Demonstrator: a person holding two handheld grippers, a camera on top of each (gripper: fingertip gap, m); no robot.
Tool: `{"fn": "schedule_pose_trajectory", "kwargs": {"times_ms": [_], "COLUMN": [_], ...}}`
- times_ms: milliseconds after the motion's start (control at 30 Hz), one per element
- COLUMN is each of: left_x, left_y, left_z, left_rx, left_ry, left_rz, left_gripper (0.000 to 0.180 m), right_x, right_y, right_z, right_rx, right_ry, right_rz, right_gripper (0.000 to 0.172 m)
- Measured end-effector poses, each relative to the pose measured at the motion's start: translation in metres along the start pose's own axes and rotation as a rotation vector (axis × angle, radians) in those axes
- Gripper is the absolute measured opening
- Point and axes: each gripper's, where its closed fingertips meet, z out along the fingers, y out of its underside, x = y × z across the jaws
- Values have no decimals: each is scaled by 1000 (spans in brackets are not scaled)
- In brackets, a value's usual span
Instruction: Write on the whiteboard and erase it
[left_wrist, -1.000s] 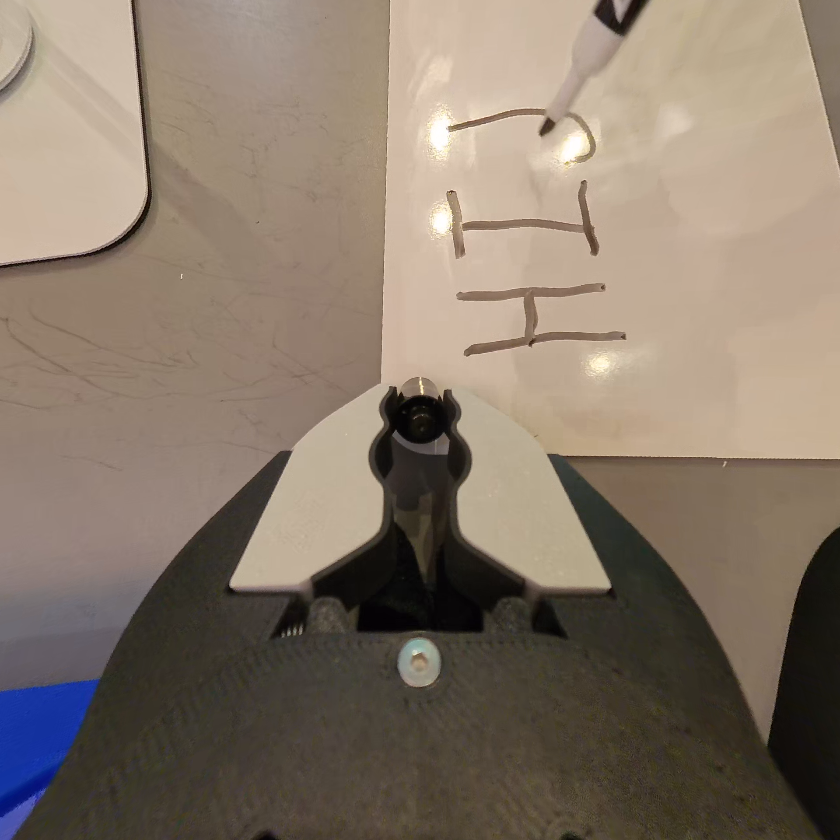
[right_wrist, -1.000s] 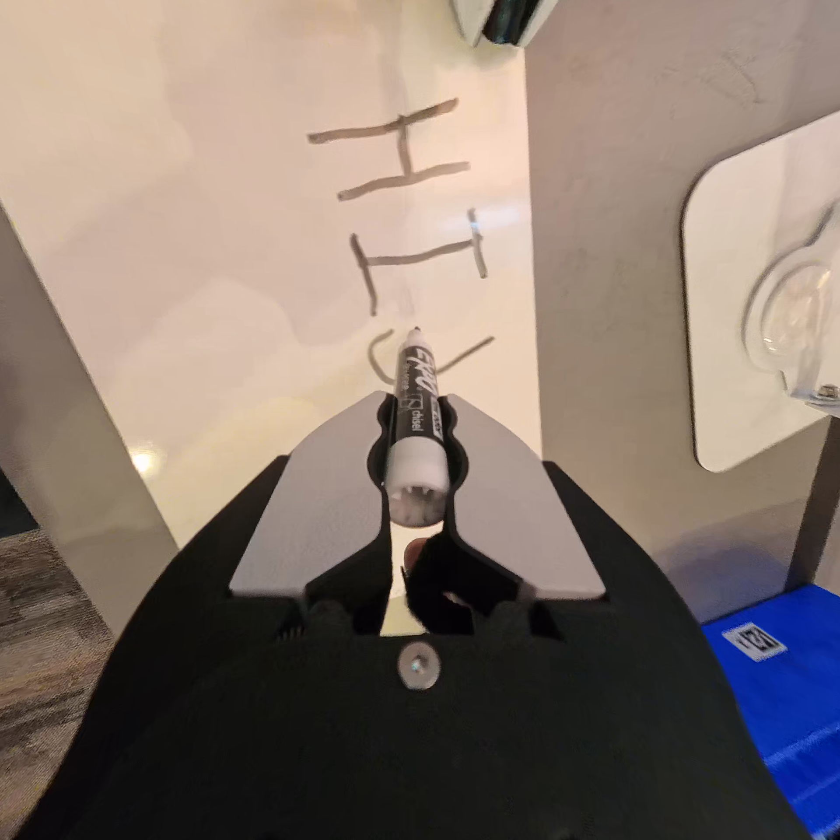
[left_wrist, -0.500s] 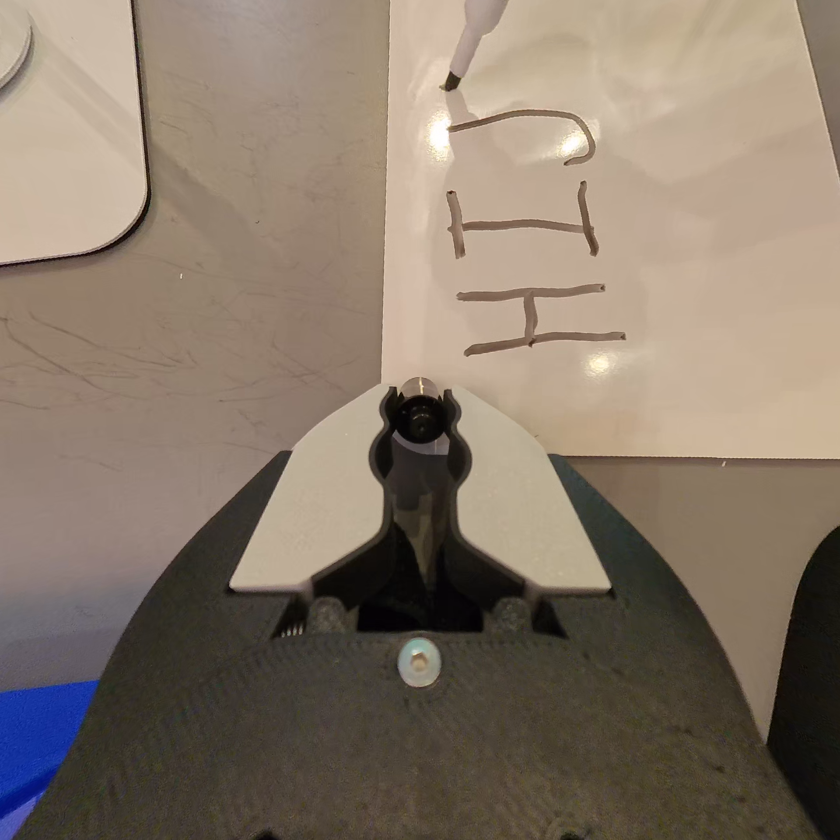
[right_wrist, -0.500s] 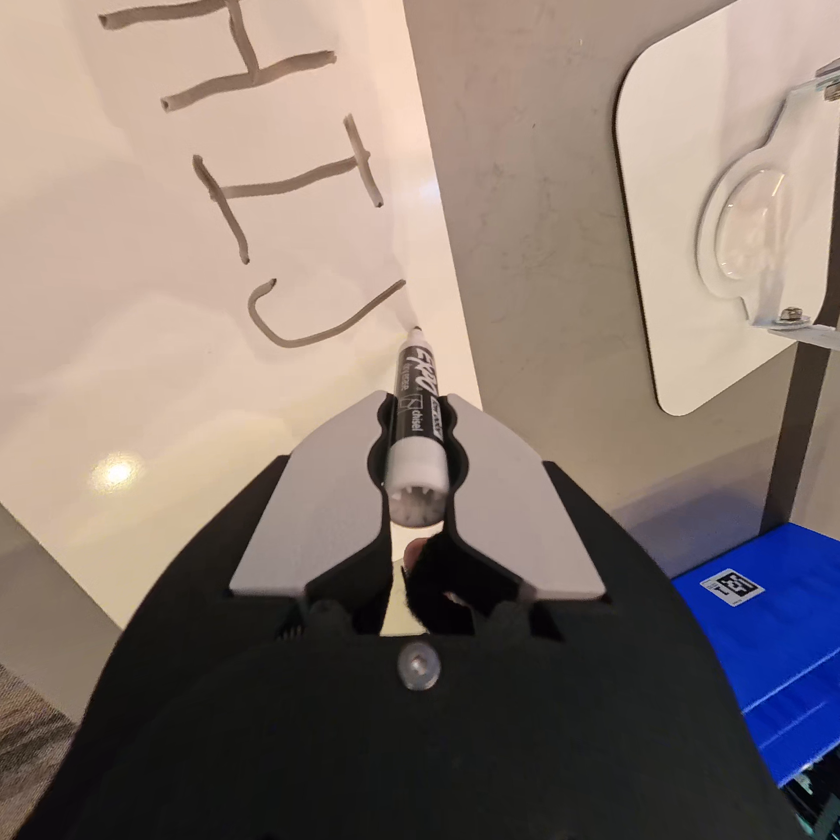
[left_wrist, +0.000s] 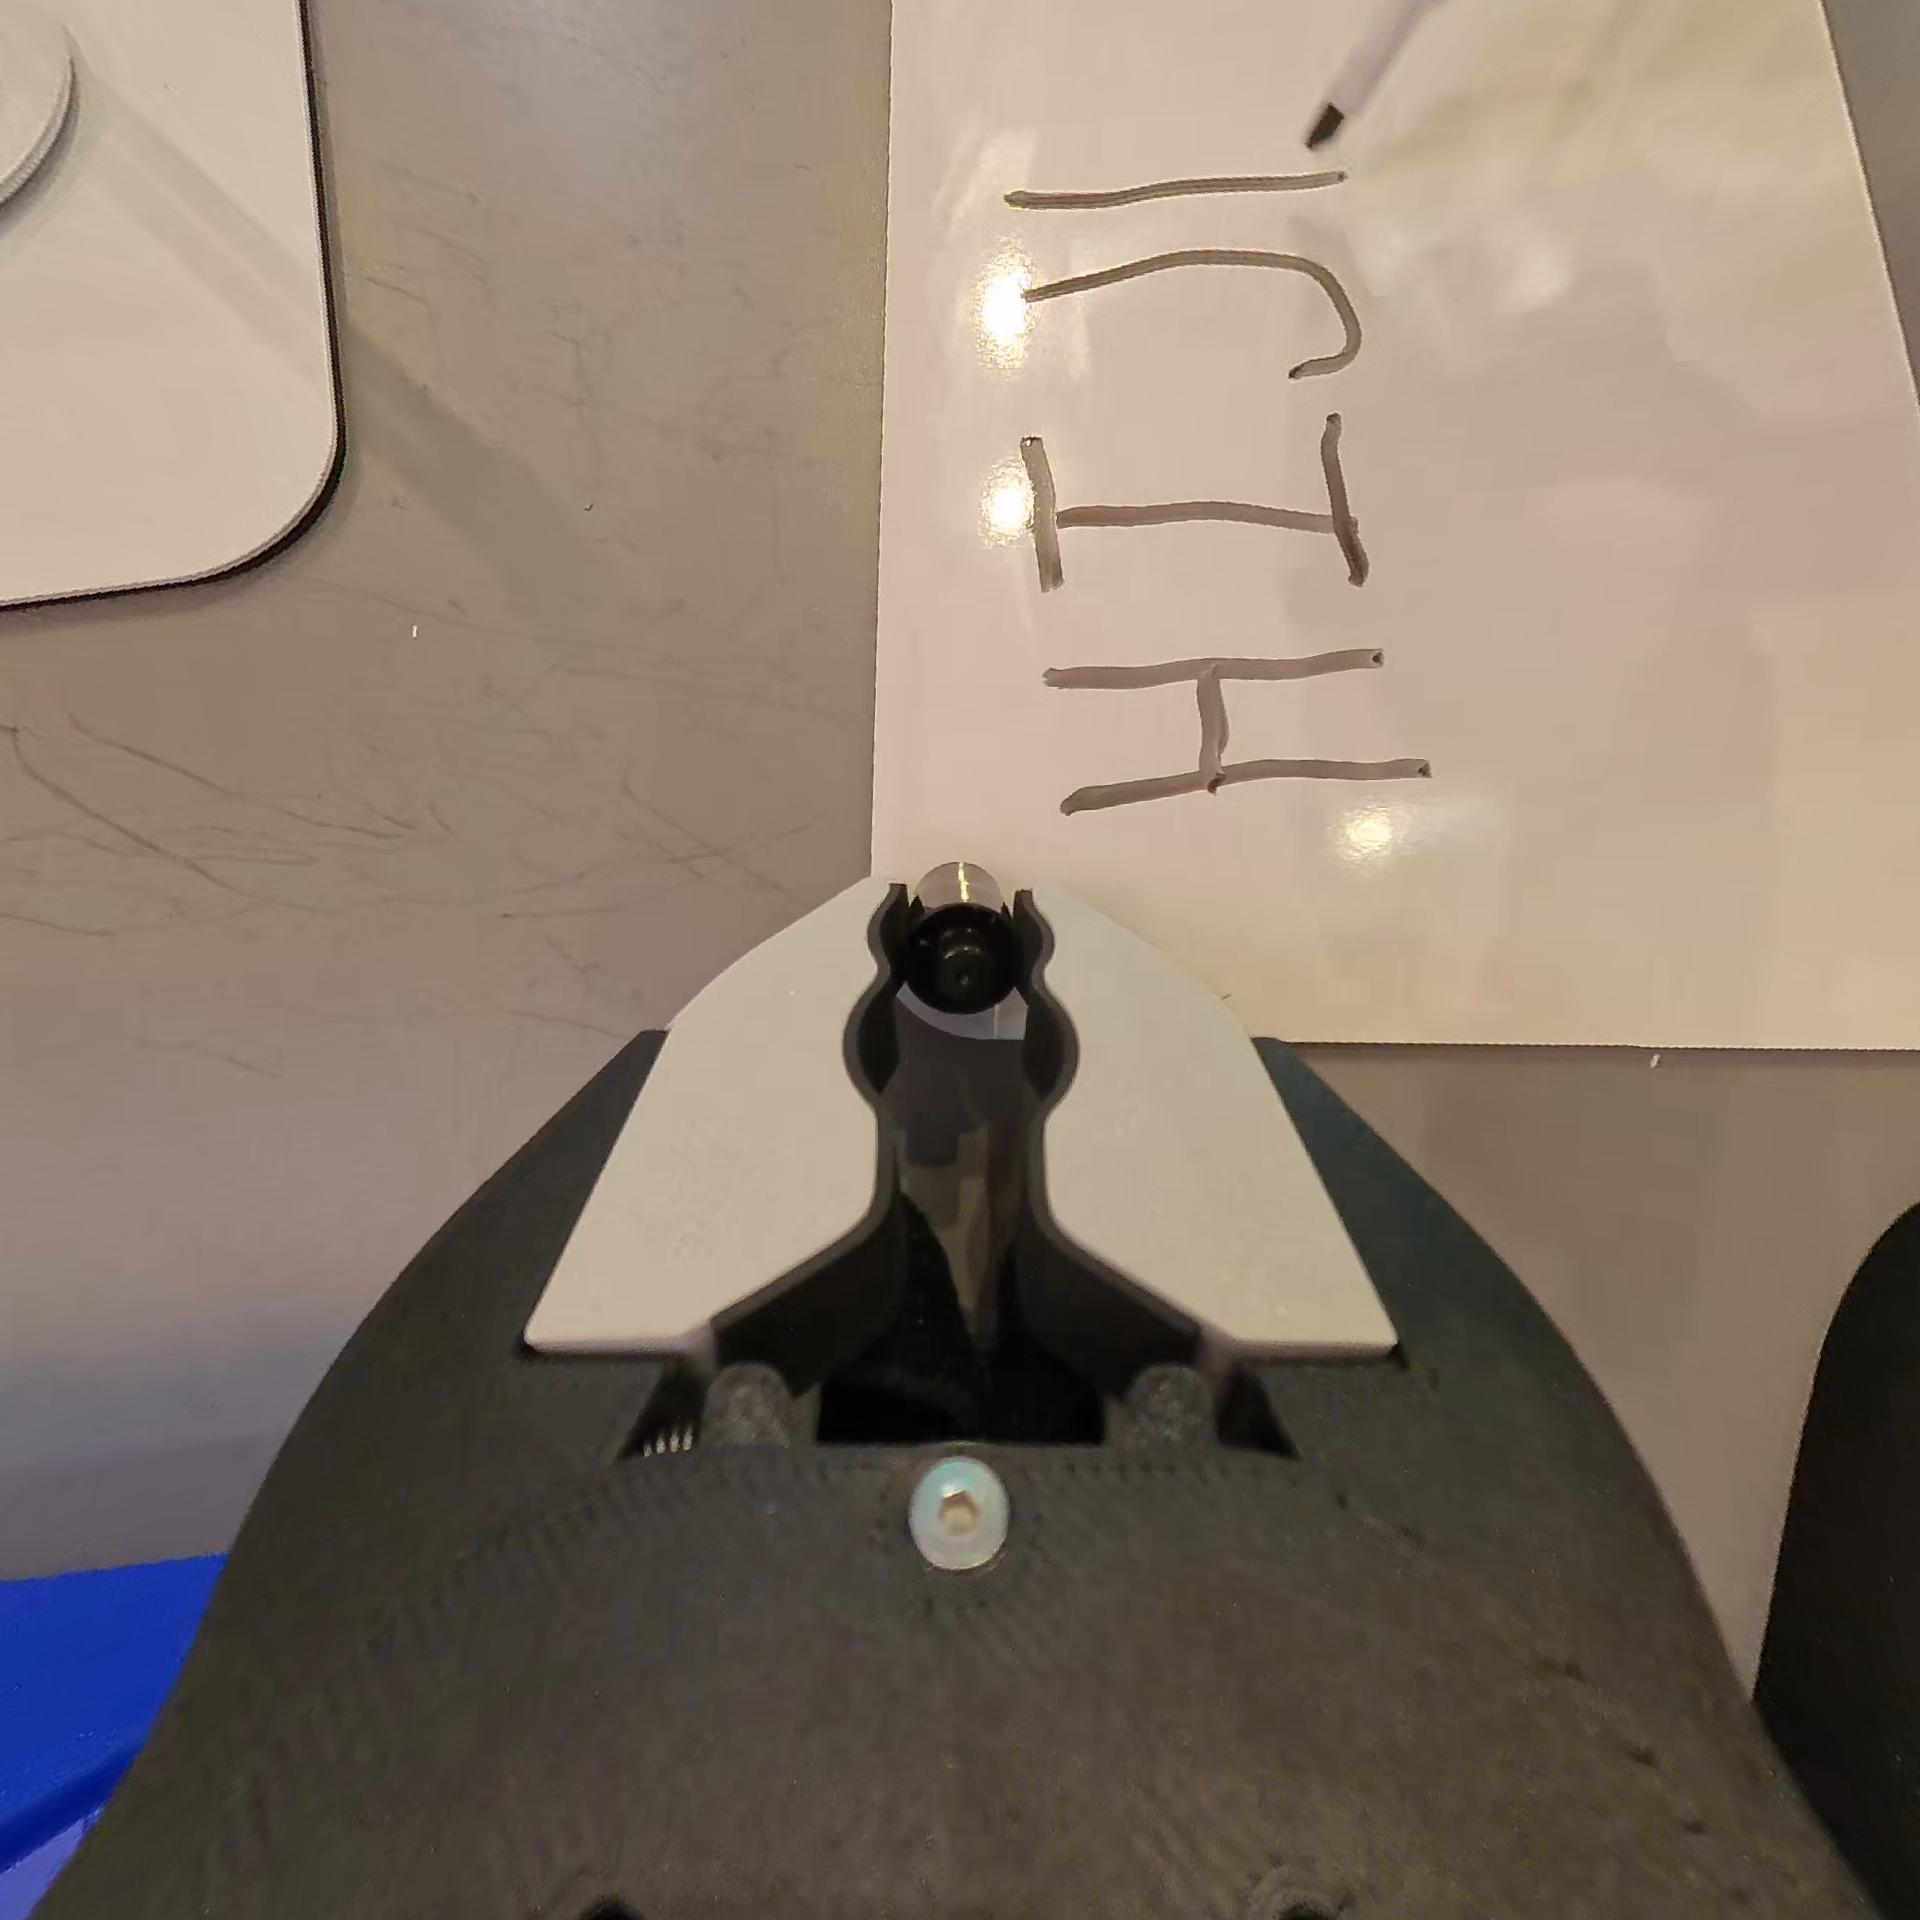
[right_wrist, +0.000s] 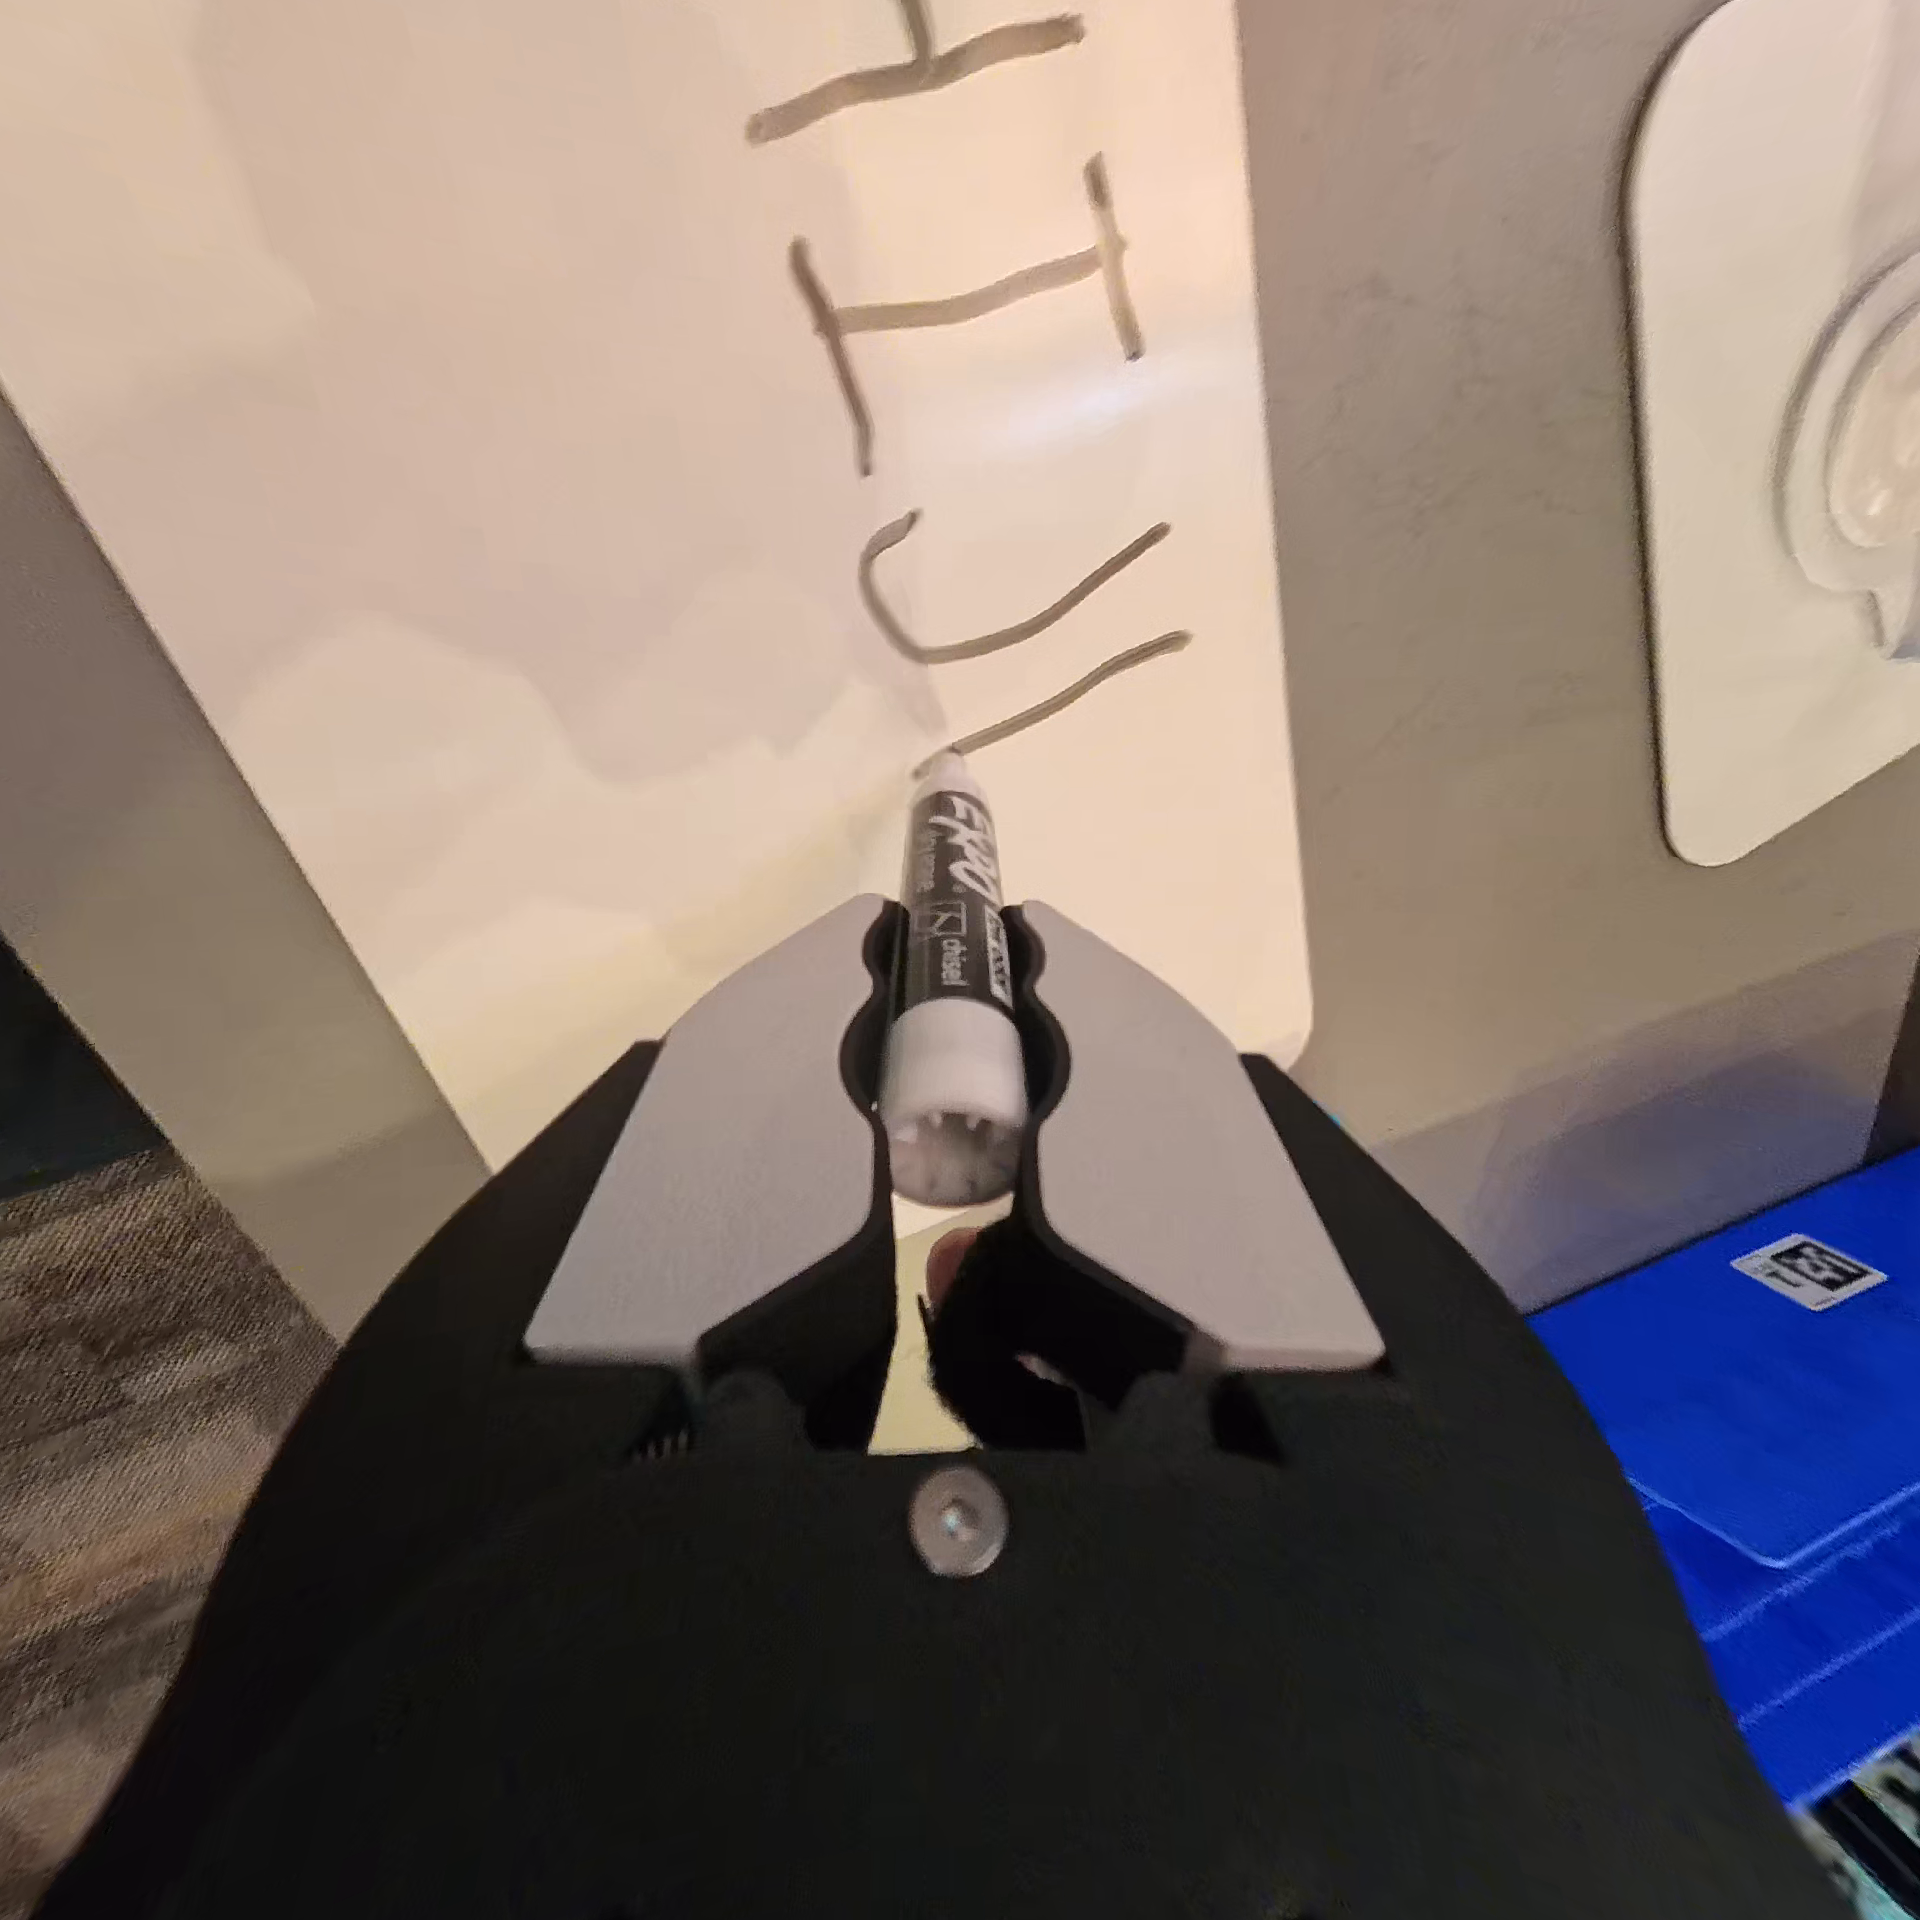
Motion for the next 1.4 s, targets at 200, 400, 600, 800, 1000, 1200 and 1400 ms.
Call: {"fn": "schedule_pose_trajectory", "kwargs": {"times_ms": [200, 400, 600, 800, 1000, 1200, 1400], "left_x": [0, 0, 0, 0, 0, 0, 0], "left_y": [0, 0, 0, 0, 0, 0, 0], "left_z": [0, 0, 0, 0, 0, 0, 1], "left_rx": [1, 1, 1, 2, 2, 1, 1], "left_ry": [2, 3, 3, 5, 6, 4, 5], "left_rz": [-1, -2, -1, -3, -3, -2, -3], "left_gripper": [21, 21, 21, 21, 21, 21, 21], "right_x": [23, 23, 48, 61, 29, 24, 17], "right_y": [-6, -8, 9, 9, -12, -5, 13], "right_z": [7, 16, 20, 15, 5, 15, 8], "right_rx": [12, 13, -39, -9, 34, -7, -38], "right_ry": [39, 16, 69, 73, -2, -9, -22], "right_rz": [1, 1, 26, 50, -16, -22, 4], "right_gripper": [20, 20, 20, 20, 20, 20, 20]}}
